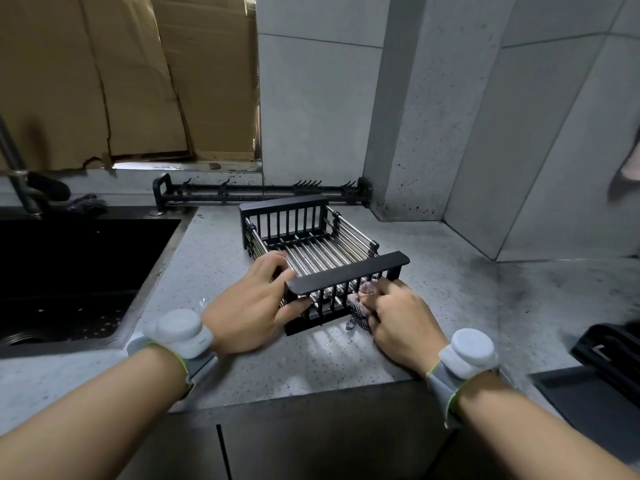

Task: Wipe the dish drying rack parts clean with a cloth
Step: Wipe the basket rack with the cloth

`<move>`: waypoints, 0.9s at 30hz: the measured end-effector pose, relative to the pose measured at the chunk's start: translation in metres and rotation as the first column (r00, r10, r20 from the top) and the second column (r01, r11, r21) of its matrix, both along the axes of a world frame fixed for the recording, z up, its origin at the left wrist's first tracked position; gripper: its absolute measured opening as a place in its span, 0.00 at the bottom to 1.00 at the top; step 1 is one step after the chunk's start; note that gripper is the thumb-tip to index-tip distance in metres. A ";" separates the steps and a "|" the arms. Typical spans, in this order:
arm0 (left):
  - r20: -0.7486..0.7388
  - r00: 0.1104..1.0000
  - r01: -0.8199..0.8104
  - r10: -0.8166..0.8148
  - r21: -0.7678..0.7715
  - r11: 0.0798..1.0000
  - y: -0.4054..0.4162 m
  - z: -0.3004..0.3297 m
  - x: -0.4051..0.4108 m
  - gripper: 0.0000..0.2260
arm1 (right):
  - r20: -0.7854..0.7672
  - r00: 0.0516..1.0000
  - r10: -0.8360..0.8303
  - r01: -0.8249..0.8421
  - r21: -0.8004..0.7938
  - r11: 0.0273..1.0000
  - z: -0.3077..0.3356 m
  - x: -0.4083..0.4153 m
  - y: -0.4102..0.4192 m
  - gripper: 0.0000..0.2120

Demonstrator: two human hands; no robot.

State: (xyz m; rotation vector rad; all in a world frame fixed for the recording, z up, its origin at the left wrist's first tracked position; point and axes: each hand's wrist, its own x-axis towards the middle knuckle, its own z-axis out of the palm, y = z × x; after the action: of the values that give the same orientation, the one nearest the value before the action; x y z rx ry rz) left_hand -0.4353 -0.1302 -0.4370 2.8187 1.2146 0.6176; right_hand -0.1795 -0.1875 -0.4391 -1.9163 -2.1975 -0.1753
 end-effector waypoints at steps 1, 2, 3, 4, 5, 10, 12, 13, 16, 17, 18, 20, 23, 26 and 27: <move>-0.005 1.000 -0.005 0.005 0.005 1.000 -0.001 0.001 0.000 0.30 | 0.003 1.000 0.014 -0.014 0.007 1.000 -0.001 0.001 -0.001 0.15; -0.005 1.000 -0.007 0.007 0.007 1.000 -0.001 0.001 0.000 0.29 | 0.007 1.000 0.029 -0.029 0.013 0.999 -0.001 0.002 -0.003 0.15; -0.002 1.000 -0.005 0.005 0.006 1.000 -0.001 0.000 0.000 0.26 | 0.011 0.999 0.045 -0.045 0.018 0.999 -0.001 0.003 -0.004 0.16; 0.003 1.000 0.001 -0.001 0.002 1.000 -0.001 0.000 0.000 0.22 | 0.010 0.998 0.057 -0.057 0.021 0.998 -0.001 0.005 -0.006 0.16; 0.008 1.000 0.008 -0.008 -0.005 1.000 0.000 -0.001 0.000 0.19 | 0.004 0.998 0.068 -0.068 0.030 0.997 0.000 0.006 -0.008 0.15; 0.015 1.000 0.018 -0.018 -0.024 1.000 0.001 -0.003 -0.001 0.14 | -0.212 0.969 0.128 -0.089 0.187 0.978 -0.003 0.008 -0.019 0.09; 0.034 0.999 0.028 -0.027 -0.019 0.999 0.002 -0.005 -0.001 0.13 | -0.282 0.943 0.175 -0.090 0.290 0.953 -0.002 0.003 -0.022 0.07; 0.041 0.999 0.031 -0.030 -0.016 0.999 0.002 -0.005 -0.001 0.13 | -0.281 0.942 0.185 -0.092 0.314 0.945 -0.001 -0.001 -0.022 0.06; 0.061 0.997 0.041 -0.041 -0.003 0.999 0.003 -0.006 -0.002 0.15 | -0.222 0.963 0.150 -0.100 0.220 0.970 -0.006 -0.010 -0.017 0.14; 0.067 0.997 0.043 -0.043 -0.002 0.999 0.003 -0.006 -0.002 0.14 | -0.187 0.974 0.127 -0.096 0.166 0.981 -0.009 -0.012 -0.014 0.16; 0.071 0.997 0.044 -0.043 -0.001 0.999 0.003 -0.007 -0.002 0.14 | -0.148 0.983 0.109 -0.091 0.122 0.988 -0.013 -0.013 -0.012 0.16; 0.076 0.996 0.043 -0.044 0.006 0.999 0.002 -0.007 -0.001 0.14 | -0.101 0.992 0.081 -0.073 0.076 0.994 -0.013 -0.014 -0.008 0.16; 0.067 0.997 0.029 -0.029 -0.002 1.000 0.001 -0.009 -0.002 0.13 | -0.077 0.995 0.066 -0.062 0.047 0.997 -0.012 -0.013 0.000 0.14; 0.037 0.999 0.019 -0.019 -0.007 1.000 0.001 -0.006 -0.001 0.13 | -0.060 0.996 0.064 -0.062 0.023 0.998 -0.011 -0.009 0.006 0.14; 0.030 0.999 0.017 -0.017 -0.008 1.000 0.000 -0.005 0.000 0.13 | -0.060 0.996 0.066 -0.066 0.016 0.998 -0.011 -0.007 0.007 0.15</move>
State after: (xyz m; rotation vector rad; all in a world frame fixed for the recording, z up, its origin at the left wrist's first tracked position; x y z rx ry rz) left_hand -0.4358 -0.1301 -0.4419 2.7989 1.1848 0.6502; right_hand -0.1867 -0.1809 -0.4498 -1.8143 -2.2103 -0.1193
